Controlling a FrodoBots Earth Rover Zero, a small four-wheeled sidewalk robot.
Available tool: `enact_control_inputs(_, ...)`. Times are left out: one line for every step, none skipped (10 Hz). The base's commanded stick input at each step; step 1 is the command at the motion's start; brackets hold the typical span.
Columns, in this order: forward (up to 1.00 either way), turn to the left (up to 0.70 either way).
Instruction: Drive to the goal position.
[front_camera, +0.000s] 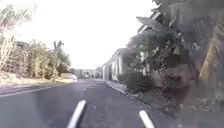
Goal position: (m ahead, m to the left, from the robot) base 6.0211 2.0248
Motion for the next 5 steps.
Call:
enact_control_inputs(0.85,0.0)
enact_control_inputs(0.85,0.0)
enact_control_inputs(0.85,0.0)
enact_control_inputs(0.85,0.0)
enact_control_inputs(0.85,0.05)
